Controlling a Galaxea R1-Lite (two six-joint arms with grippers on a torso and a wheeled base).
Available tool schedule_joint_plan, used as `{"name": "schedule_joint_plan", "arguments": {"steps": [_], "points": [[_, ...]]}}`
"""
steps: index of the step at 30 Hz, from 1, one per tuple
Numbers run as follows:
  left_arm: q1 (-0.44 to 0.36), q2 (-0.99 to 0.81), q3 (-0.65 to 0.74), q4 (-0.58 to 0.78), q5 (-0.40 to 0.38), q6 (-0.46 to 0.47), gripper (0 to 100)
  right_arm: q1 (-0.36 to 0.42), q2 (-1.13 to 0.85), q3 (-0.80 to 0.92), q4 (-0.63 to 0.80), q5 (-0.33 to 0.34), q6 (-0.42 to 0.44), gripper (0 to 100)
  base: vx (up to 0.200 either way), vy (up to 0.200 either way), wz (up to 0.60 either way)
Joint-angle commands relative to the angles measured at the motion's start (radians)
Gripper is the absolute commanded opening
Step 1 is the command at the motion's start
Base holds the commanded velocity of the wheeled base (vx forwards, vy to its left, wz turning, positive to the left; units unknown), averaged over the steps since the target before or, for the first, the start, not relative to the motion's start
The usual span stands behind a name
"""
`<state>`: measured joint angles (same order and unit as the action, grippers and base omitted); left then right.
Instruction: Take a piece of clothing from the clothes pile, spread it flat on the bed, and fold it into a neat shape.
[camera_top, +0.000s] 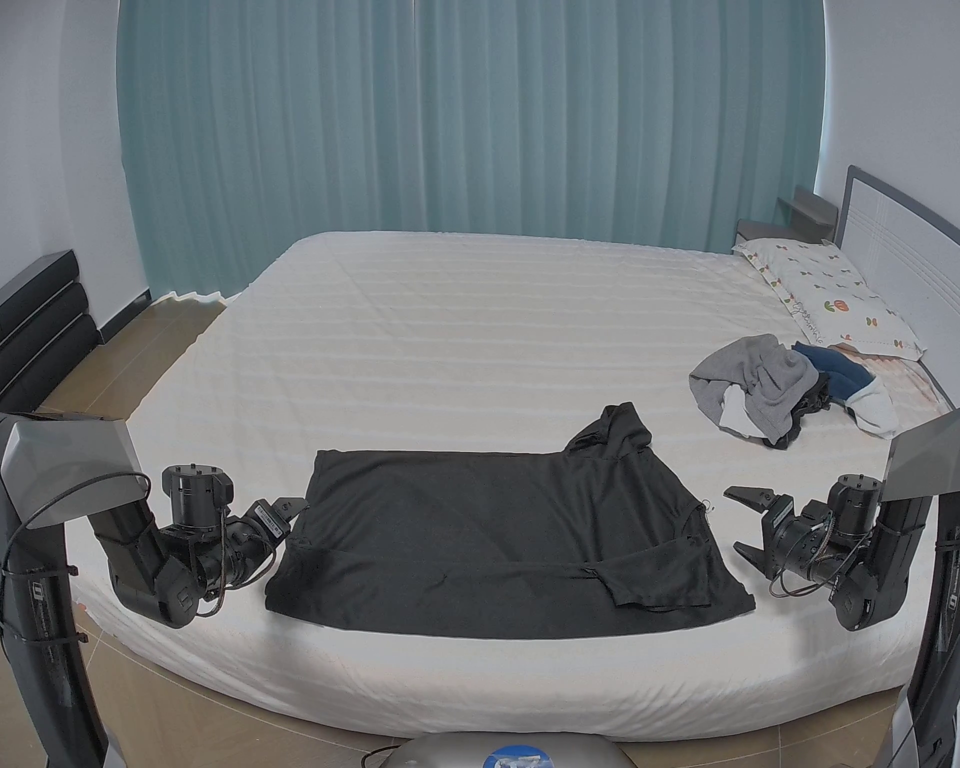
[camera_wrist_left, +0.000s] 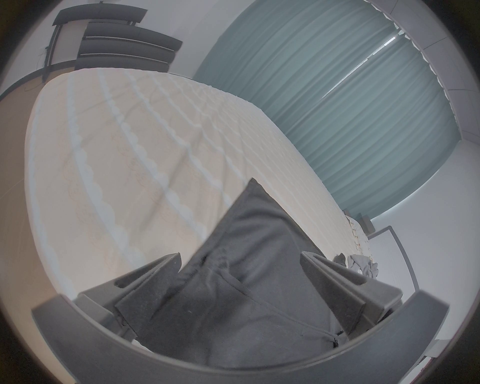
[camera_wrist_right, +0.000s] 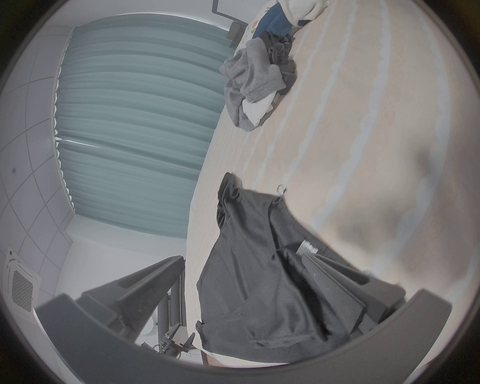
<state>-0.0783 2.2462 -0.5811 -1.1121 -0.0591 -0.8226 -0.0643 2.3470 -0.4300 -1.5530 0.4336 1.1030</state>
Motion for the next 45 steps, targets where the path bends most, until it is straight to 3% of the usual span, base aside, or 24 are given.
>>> {"name": "schedule_joint_plan", "arguments": {"steps": [1, 6, 12, 25, 33, 41, 45], "points": [[-0.009, -0.007, 0.004, -0.002, 0.001, 0.0, 100, 0.001, -0.002, 0.0, -0.01, 0.0, 0.0, 100, 0.0, 0.0, 0.0], [-0.009, -0.007, -0.005, -0.003, 0.01, -0.013, 100, 0.001, -0.002, 0.002, -0.01, 0.0, -0.002, 100, 0.0, 0.0, 0.0], [-0.009, -0.013, -0.01, -0.003, 0.009, -0.029, 100, 0.012, 0.002, 0.004, -0.01, -0.004, -0.011, 100, 0.2, 0.0, 0.0], [0.005, 0.021, -0.118, 0.011, 0.009, -0.027, 100, 0.031, 0.031, 0.008, -0.012, -0.012, -0.086, 100, 0.0, 0.0, 0.0], [0.023, 0.089, -0.344, 0.158, -0.01, 0.039, 100, 0.031, 0.031, 0.008, -0.01, -0.012, -0.086, 100, 0.0, 0.0, 0.0], [0.025, 0.296, -0.692, 0.316, -0.007, 0.154, 100, 0.032, 0.031, 0.008, -0.01, -0.012, -0.087, 100, 0.0, 0.0, 0.0], [0.017, 0.366, -0.809, 0.411, -0.007, 0.157, 100, 0.035, 0.031, 0.01, -0.01, -0.012, -0.089, 100, 0.0, 0.0, 0.0]]}}
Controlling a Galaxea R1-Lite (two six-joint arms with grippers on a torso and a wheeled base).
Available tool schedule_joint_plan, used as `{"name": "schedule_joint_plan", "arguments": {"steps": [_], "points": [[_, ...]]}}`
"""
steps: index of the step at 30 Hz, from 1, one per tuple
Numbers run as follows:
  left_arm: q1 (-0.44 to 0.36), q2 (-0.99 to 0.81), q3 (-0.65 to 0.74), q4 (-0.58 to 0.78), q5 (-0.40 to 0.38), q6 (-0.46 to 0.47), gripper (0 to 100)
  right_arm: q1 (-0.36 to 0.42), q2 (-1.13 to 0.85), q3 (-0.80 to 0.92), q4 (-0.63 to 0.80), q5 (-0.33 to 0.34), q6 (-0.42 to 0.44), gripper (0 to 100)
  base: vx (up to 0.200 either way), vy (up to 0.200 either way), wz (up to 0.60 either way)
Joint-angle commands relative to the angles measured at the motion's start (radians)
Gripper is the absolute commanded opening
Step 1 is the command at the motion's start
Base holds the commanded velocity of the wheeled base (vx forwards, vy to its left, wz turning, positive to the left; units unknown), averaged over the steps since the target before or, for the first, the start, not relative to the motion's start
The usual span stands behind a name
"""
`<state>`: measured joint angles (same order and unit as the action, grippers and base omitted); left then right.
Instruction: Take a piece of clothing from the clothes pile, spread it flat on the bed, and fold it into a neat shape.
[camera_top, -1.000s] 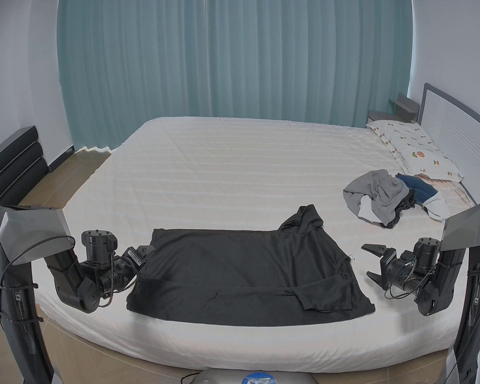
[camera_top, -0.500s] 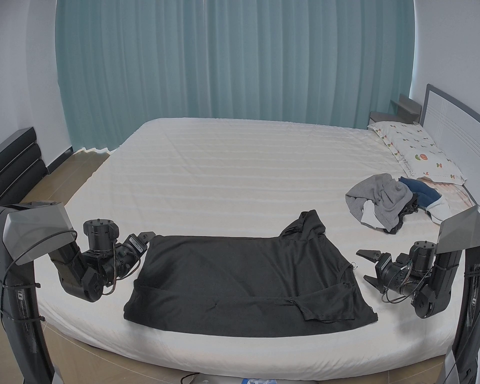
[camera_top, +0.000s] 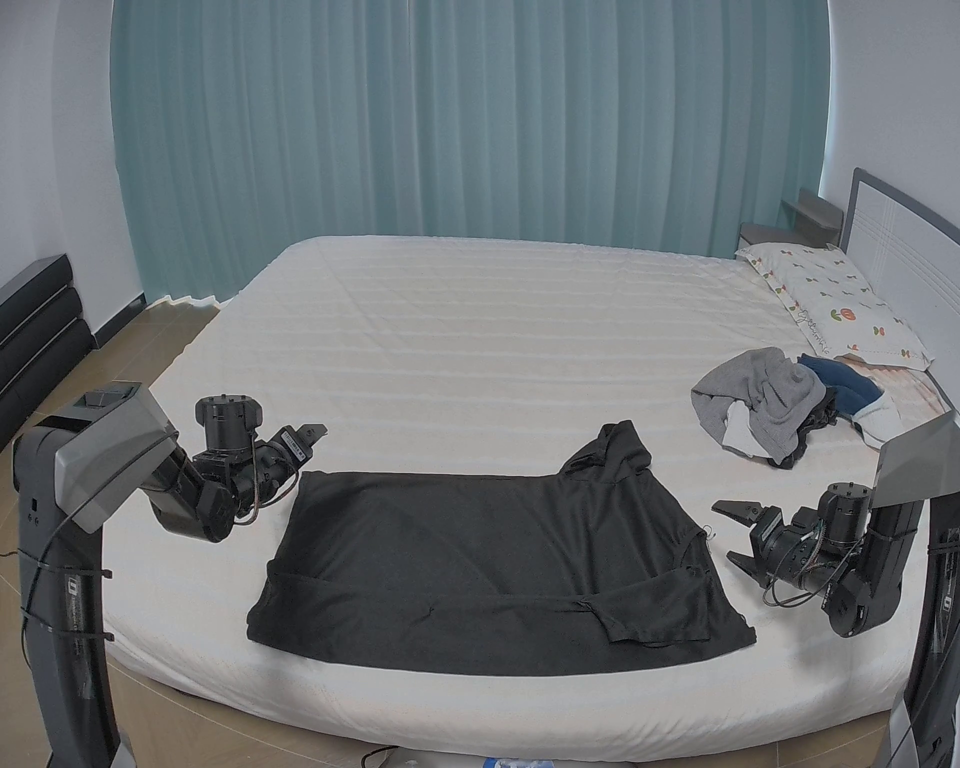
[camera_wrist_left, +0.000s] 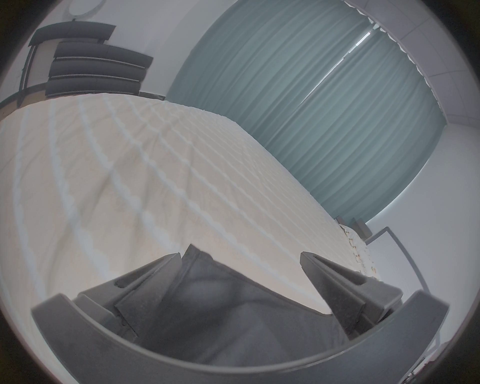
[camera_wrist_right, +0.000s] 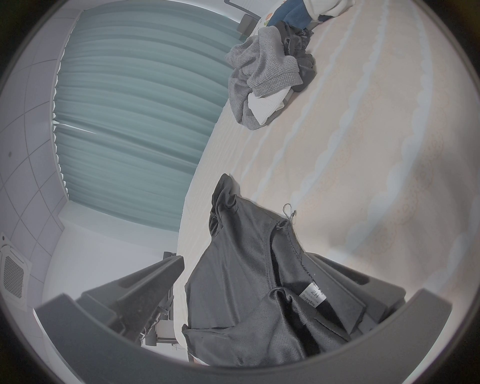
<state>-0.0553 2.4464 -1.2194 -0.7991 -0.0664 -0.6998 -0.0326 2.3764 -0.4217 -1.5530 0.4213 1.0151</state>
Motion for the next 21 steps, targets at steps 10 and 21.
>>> {"name": "schedule_joint_plan", "arguments": {"steps": [10, 21], "points": [[-0.005, 0.232, -0.269, 0.121, -0.001, 0.04, 100, 0.003, 0.001, 0.001, -0.01, 0.001, -0.001, 100, 0.0, 0.0, 0.0], [-0.001, 0.252, -0.307, 0.117, 0.016, 0.039, 100, 0.003, 0.003, 0.001, -0.01, 0.002, -0.001, 100, 0.0, 0.0, 0.0]]}}
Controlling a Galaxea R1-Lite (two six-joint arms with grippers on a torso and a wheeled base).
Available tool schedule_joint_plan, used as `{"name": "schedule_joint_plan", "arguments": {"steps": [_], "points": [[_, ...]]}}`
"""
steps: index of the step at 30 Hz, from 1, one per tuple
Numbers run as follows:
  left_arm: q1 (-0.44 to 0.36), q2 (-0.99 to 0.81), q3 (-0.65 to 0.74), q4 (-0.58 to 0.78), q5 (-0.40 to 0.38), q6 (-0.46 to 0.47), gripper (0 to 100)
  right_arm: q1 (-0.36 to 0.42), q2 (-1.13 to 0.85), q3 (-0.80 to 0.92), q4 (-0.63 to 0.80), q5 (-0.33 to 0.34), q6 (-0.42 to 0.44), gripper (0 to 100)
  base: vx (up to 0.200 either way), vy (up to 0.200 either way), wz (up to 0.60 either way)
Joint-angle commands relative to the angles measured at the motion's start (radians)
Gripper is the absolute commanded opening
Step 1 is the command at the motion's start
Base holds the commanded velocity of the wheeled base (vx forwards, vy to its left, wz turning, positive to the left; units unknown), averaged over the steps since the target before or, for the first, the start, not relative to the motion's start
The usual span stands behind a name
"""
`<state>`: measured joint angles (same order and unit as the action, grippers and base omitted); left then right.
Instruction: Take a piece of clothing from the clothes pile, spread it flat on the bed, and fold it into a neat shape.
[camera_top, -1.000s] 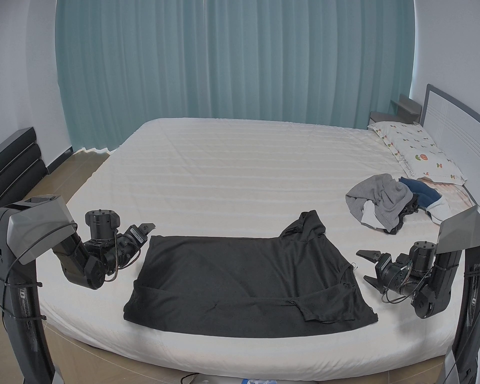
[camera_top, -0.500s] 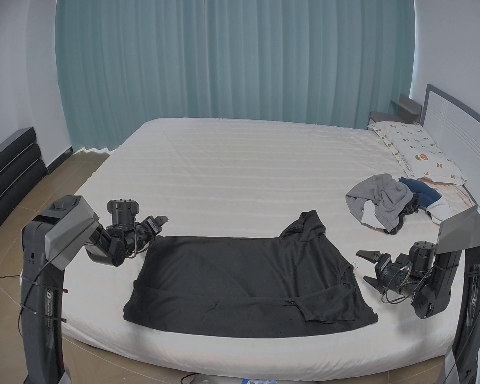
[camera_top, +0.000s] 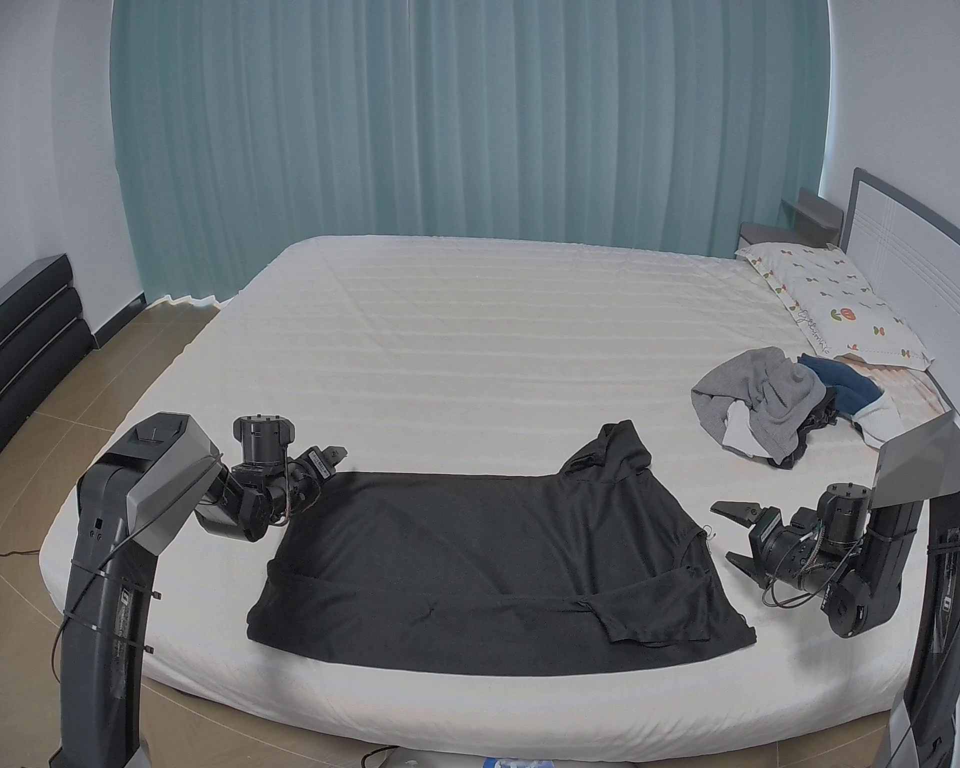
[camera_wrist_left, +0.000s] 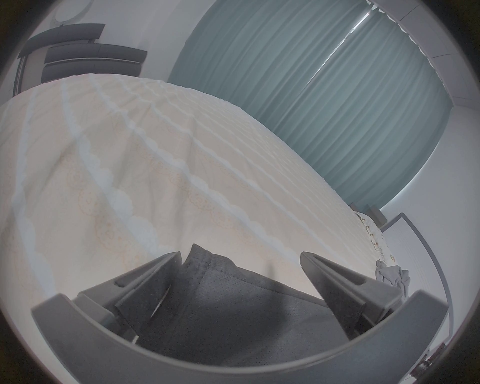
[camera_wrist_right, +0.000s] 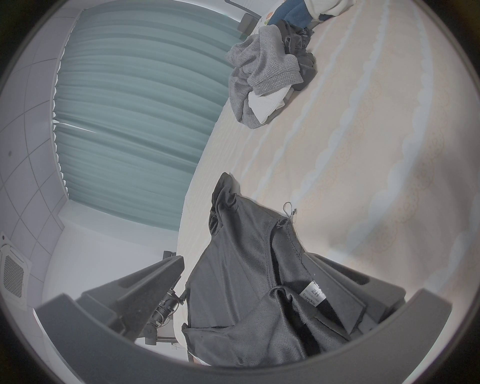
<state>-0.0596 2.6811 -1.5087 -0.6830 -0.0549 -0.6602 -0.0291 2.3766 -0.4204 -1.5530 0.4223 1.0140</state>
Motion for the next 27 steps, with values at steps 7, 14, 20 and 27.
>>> {"name": "schedule_joint_plan", "arguments": {"steps": [7, 14, 20, 27], "points": [[0.006, 0.01, -0.007, 0.0, 0.017, -0.006, 0, 0.0, 0.01, -0.018, -0.01, -0.002, -0.002, 100, 0.0, 0.0, 0.0], [0.004, 0.003, 0.005, -0.041, 0.093, -0.032, 0, 0.055, -0.008, -0.144, 0.073, -0.028, -0.02, 100, 0.0, 0.0, 0.0], [0.003, -0.041, 0.058, -0.052, 0.093, -0.078, 0, 0.063, -0.02, -0.434, 0.432, -0.079, -0.115, 100, 0.0, 0.0, 0.0], [0.004, -0.061, 0.097, -0.056, 0.092, -0.085, 0, 0.114, 0.101, -0.762, 0.685, -0.203, -0.213, 100, 0.0, 0.0, 0.0]]}}
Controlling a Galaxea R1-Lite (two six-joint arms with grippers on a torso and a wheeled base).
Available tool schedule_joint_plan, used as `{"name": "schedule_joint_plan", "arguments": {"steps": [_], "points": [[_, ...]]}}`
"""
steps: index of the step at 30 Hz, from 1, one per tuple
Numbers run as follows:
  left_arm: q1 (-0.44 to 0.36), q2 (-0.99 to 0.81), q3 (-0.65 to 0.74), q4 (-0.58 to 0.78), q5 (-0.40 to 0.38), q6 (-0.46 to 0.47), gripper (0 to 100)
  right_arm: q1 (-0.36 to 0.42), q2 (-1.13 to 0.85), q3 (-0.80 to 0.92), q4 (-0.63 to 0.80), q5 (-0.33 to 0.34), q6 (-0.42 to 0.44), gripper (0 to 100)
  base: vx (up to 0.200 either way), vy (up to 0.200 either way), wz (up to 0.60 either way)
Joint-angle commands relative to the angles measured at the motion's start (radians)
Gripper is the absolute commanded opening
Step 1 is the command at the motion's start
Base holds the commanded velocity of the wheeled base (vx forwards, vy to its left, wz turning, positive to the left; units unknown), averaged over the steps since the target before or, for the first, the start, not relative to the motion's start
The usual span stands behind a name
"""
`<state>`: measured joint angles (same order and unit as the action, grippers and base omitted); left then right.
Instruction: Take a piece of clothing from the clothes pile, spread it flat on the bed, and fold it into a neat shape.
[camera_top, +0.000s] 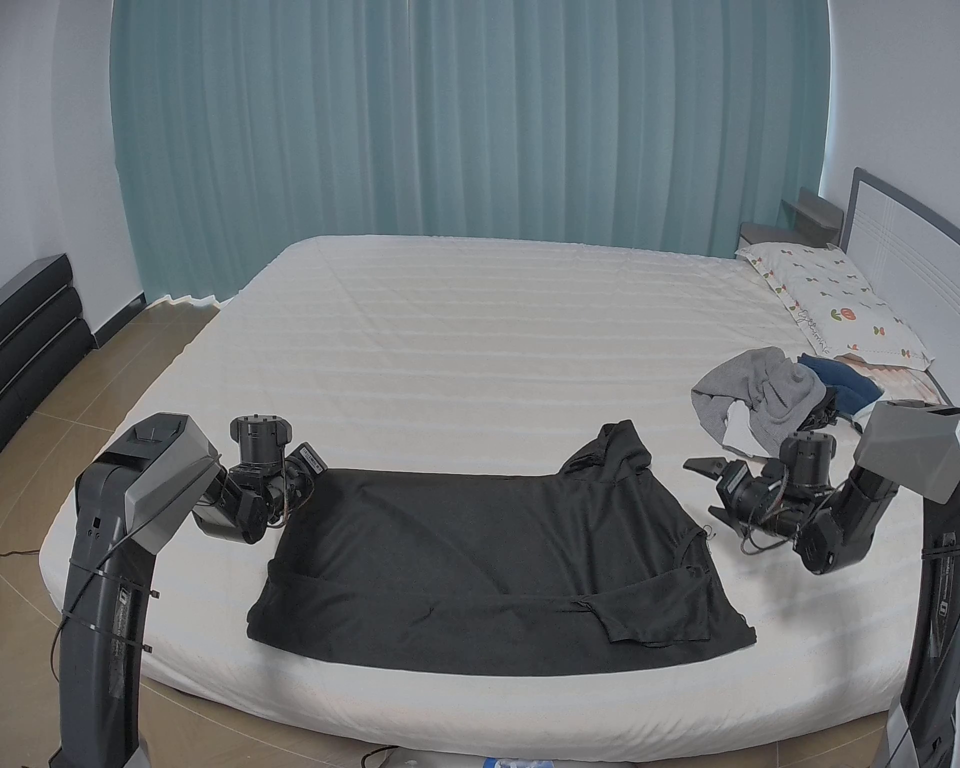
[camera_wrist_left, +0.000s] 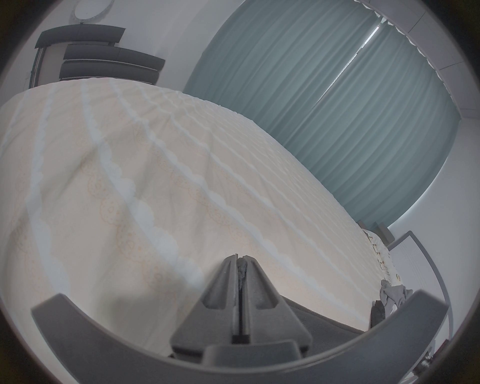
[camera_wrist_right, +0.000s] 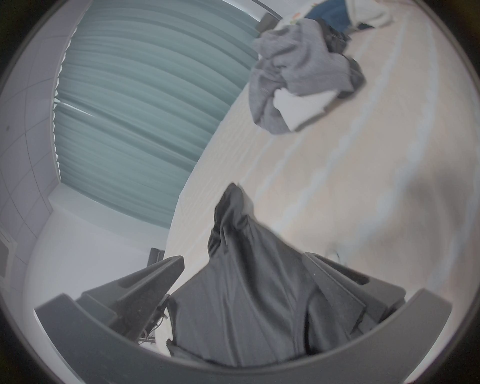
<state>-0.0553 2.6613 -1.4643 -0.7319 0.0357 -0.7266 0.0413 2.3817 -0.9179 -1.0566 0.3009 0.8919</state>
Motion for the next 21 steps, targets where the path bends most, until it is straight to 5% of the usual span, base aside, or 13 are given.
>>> {"name": "schedule_joint_plan", "arguments": {"steps": [1, 7, 20, 21], "points": [[0.0, -0.043, 0.062, -0.007, 0.0, -0.025, 0, 0.054, 0.131, -0.309, 0.227, -0.083, -0.148, 100, 0.0, 0.0, 0.0], [0.002, -0.044, 0.079, -0.007, -0.002, -0.039, 0, 0.06, 0.24, -0.414, 0.291, -0.083, -0.304, 100, 0.0, 0.0, 0.0], [0.002, -0.046, 0.09, -0.007, -0.002, -0.039, 0, 0.075, 0.344, -0.651, 0.403, -0.085, -0.306, 100, 0.0, 0.0, 0.0], [0.002, -0.046, 0.091, -0.007, -0.002, -0.039, 0, 0.083, 0.343, -0.65, 0.403, -0.085, -0.303, 0, 0.0, 0.0, 0.0]]}}
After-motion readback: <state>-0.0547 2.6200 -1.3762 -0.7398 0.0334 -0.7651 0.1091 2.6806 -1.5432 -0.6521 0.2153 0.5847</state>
